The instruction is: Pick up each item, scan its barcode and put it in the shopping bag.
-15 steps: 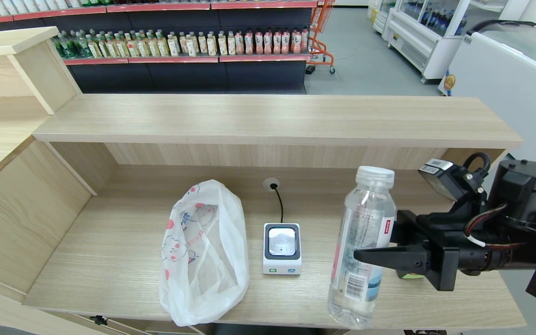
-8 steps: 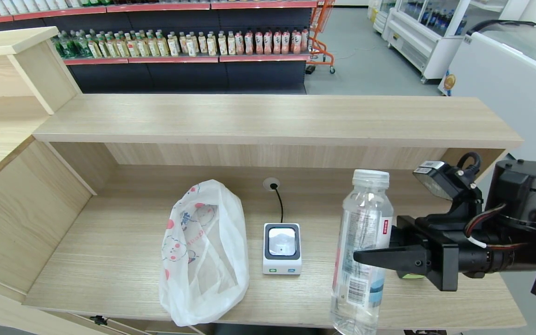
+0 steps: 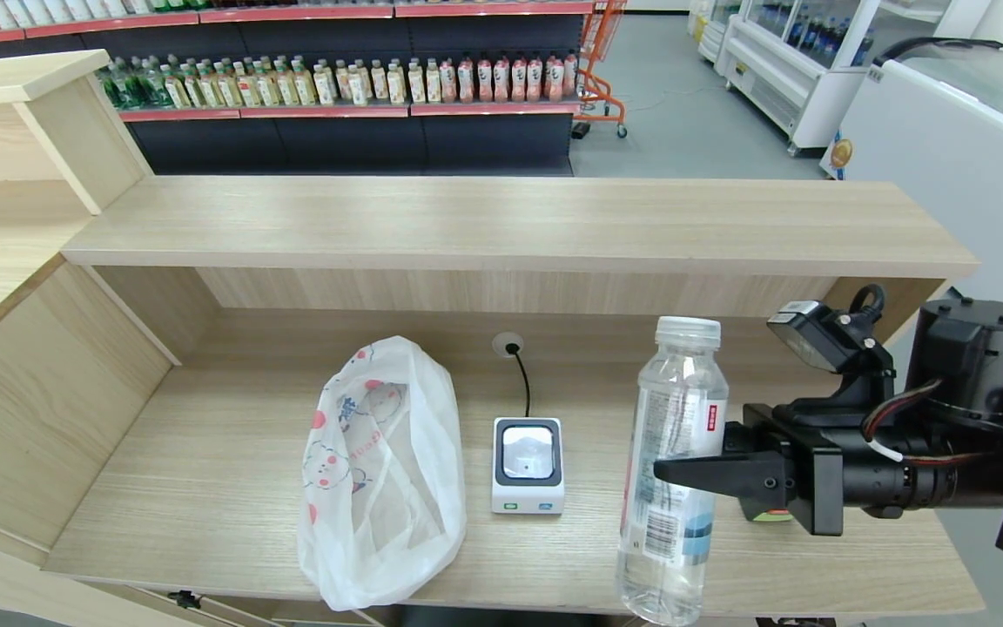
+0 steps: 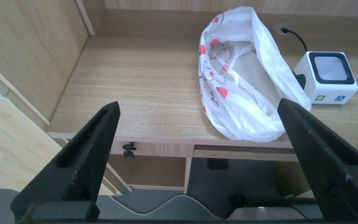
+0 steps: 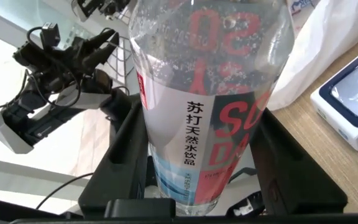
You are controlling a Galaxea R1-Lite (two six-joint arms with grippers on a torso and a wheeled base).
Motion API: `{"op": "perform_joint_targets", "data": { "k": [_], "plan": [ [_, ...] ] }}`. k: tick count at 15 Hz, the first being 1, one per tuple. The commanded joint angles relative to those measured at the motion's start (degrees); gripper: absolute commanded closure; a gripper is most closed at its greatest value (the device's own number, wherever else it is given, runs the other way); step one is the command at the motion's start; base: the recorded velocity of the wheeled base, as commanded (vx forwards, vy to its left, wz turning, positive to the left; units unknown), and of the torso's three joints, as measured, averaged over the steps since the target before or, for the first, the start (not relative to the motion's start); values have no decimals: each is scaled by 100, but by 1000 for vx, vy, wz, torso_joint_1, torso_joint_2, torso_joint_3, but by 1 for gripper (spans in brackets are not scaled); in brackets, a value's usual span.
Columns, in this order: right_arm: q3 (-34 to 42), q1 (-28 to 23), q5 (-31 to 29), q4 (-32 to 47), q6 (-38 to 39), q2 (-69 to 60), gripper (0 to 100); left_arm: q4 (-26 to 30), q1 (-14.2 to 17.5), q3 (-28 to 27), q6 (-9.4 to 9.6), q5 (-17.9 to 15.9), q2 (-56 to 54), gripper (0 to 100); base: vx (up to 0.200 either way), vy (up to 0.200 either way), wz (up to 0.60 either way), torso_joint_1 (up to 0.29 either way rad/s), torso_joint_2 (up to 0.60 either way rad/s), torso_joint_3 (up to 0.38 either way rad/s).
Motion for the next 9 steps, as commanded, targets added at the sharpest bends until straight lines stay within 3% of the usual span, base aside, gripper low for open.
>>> {"op": "perform_joint_targets", "data": {
  "k": [1, 9],
  "plan": [
    [-29, 7, 17, 24, 43, -31, 100, -2, 1, 0, -2, 7, -1, 0, 0, 0, 0, 0, 0, 0],
    [-11, 359, -9, 41, 60, -22, 100, -2, 1, 0, -2, -2, -1, 0, 0, 0, 0, 0, 0, 0]
  ]
}}
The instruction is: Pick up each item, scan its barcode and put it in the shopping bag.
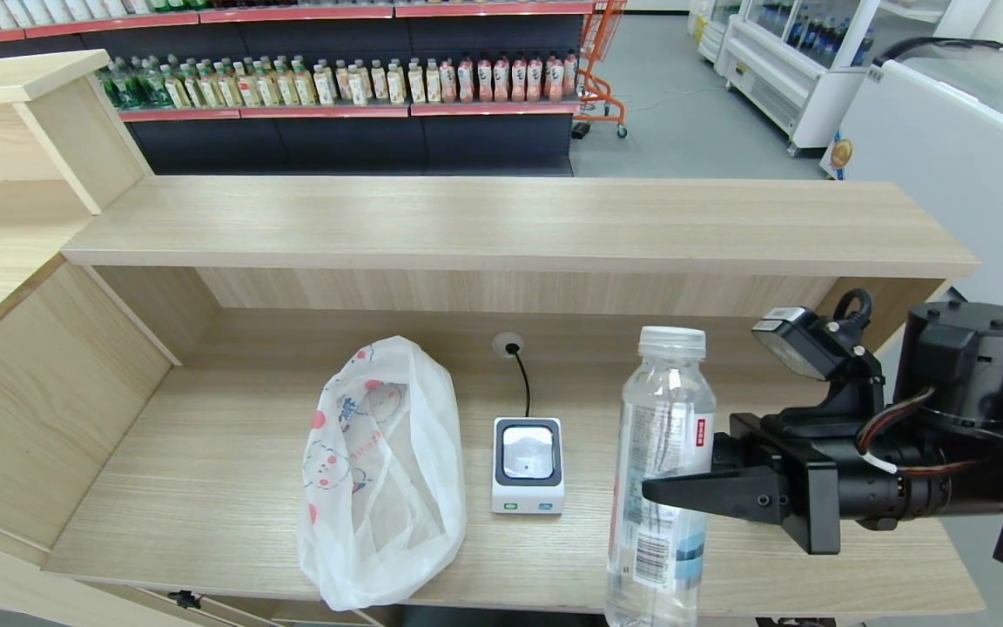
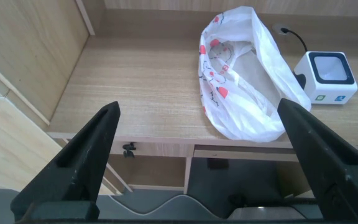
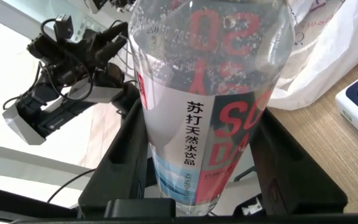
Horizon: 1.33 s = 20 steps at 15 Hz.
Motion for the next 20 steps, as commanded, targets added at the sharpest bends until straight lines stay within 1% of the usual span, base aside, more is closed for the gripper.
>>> {"op": "perform_joint_targets", "data": {
  "k": [1, 6, 8, 11, 12, 13, 15, 16, 17, 18, 19, 20],
  "plan": [
    [4, 24, -2, -3, 1, 3, 100, -2, 1, 0, -2, 0, -1, 0, 0, 0, 0, 0, 0, 0],
    [4, 24, -20, -3, 1, -40, 100, -2, 1, 0, -2, 0, -1, 0, 0, 0, 0, 0, 0, 0],
    [-14, 32, -222, -3, -8, -67, 100, -2, 1, 0, -2, 0, -1, 0, 0, 0, 0, 0, 0, 0],
    [-23, 24, -310, -11, -87, -67, 100, -2, 1, 0, -2, 0, -1, 0, 0, 0, 0, 0, 0, 0],
    [-23, 6, -591, -38, -483, -67, 100, -2, 1, 0, -2, 0, -1, 0, 0, 0, 0, 0, 0, 0],
    [-5, -29, -1057, -3, -1133, -76, 100, -2, 1, 0, -2, 0, -1, 0, 0, 0, 0, 0, 0, 0],
    [-49, -99, -1760, -64, -2302, -49, 100, -2, 1, 0, -2, 9, -1, 0, 0, 0, 0, 0, 0, 0],
    [-40, -161, -1953, -108, -2900, -93, 100, -2, 1, 0, -2, 0, -1, 0, 0, 0, 0, 0, 0, 0],
    [-32, -222, -1971, -161, -3190, -84, 100, -2, 1, 0, -2, 0, -10, 0, 0, 0, 0, 0, 0, 0],
    [-14, -381, -1979, -372, -4016, -58, 100, -2, 1, 0, -2, 0, -1, 0, 0, 0, 0, 0, 0, 0],
    [-5, -407, -1988, -451, -4200, -49, 100, -2, 1, 0, -2, 0, -1, 0, 0, 0, 0, 0, 0, 0],
    [4, -504, -2041, -750, -4657, 47, 100, -2, 1, 0, -2, 0, -1, 0, 0, 0, 0, 0, 0, 0]
  ]
}}
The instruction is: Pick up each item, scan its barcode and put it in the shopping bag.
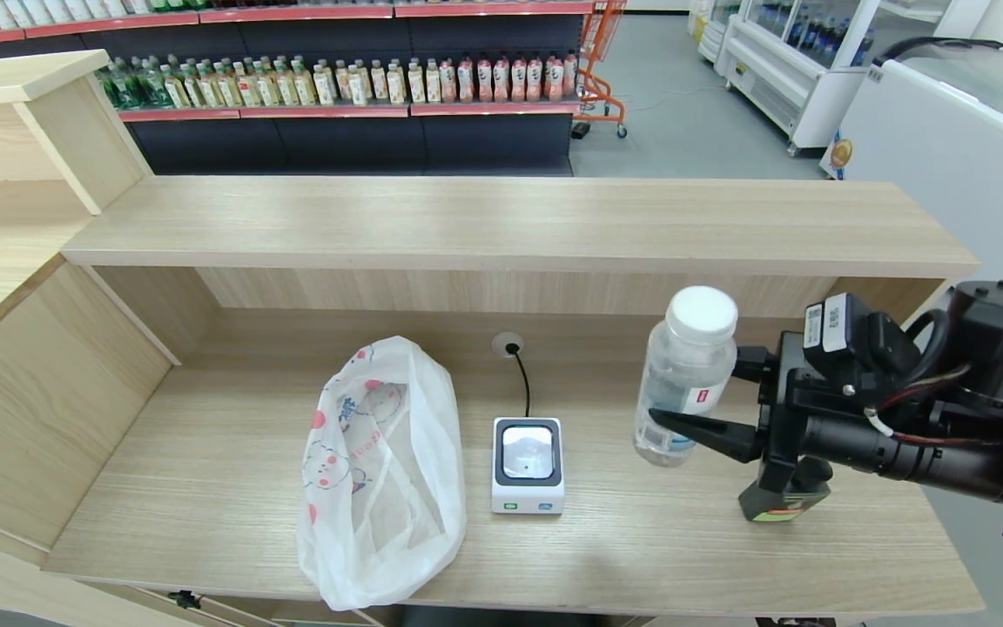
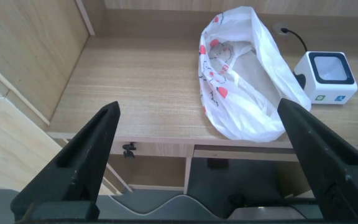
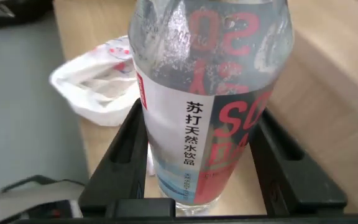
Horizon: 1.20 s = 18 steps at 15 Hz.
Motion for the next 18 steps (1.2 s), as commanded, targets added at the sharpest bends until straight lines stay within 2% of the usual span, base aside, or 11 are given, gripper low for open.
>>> {"op": "perform_joint_targets", "data": {
  "k": [1, 4, 6, 11, 13, 17, 18],
  "plan": [
    [26, -210, -107, -269, -376, 197, 100, -2, 1, 0, -2, 0, 1, 0, 0, 0, 0, 0, 0, 0],
    [-159, -307, -300, -664, -1167, 390, 100, -2, 1, 0, -2, 0, 1, 0, 0, 0, 0, 0, 0, 0],
    [-220, -254, -370, -673, -1897, 408, 100, -2, 1, 0, -2, 0, 1, 0, 0, 0, 0, 0, 0, 0],
    [-141, -52, -388, -603, -2960, 434, 100, -2, 1, 0, -2, 9, 1, 0, 0, 0, 0, 0, 0, 0],
    [-141, -43, -414, -444, -3312, 408, 100, -2, 1, 0, -2, 0, 1, 0, 0, 0, 0, 0, 0, 0],
    [-203, 185, -713, -453, -3549, 593, 100, -2, 1, 0, -37, 9, 1, 0, 0, 0, 0, 0, 0, 0],
    [-282, 194, -713, -444, -3637, 672, 100, -2, 1, 0, -37, 9, 1, 0, 0, 200, 0, 7, -2, 2]
  ]
}}
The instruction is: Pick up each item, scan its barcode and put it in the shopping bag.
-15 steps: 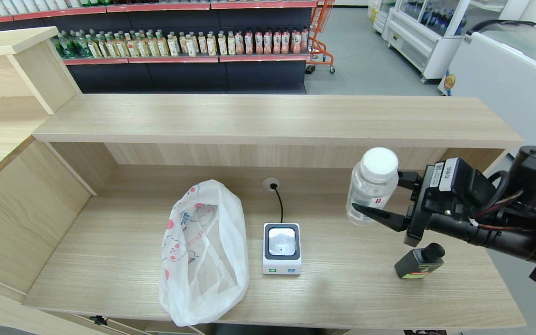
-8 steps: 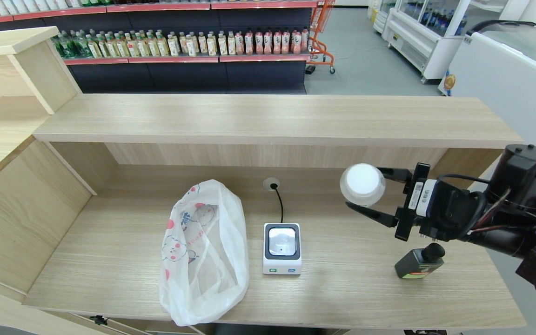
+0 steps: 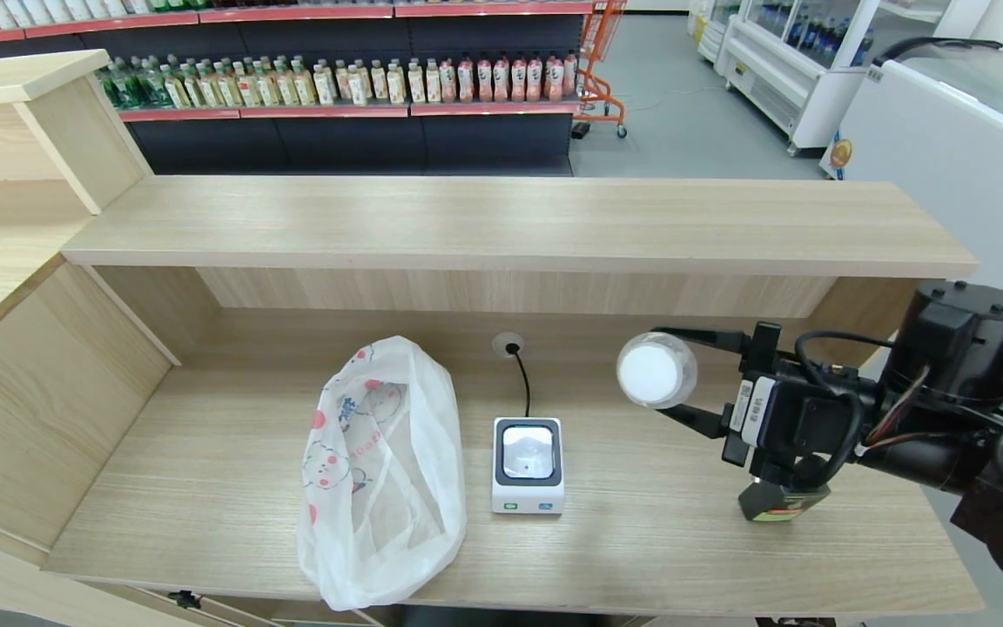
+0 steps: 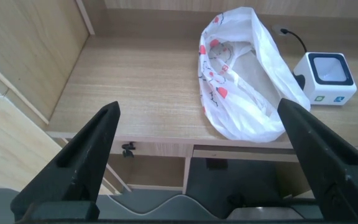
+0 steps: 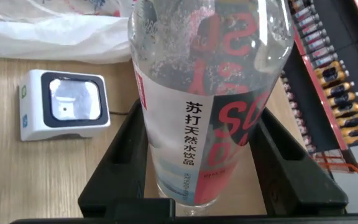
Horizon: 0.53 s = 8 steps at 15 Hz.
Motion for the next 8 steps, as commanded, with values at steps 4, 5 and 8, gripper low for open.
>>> {"op": "perform_joint_targets", "data": {
  "k": [4, 5, 8],
  "plan": [
    [-281, 1, -4, -55, -83, 525, 100, -4, 1, 0, -4, 3, 6, 0, 0, 200, 0, 4, 5, 2],
    [-360, 10, -12, -46, -92, 604, 100, -4, 1, 0, -4, 3, 6, 0, 0, 200, 0, 12, 7, 2],
    [-448, -43, -30, -63, -198, 842, 100, -4, 1, 0, 22, 3, 6, 0, 0, 200, 0, -9, 1, 5]
  ]
}}
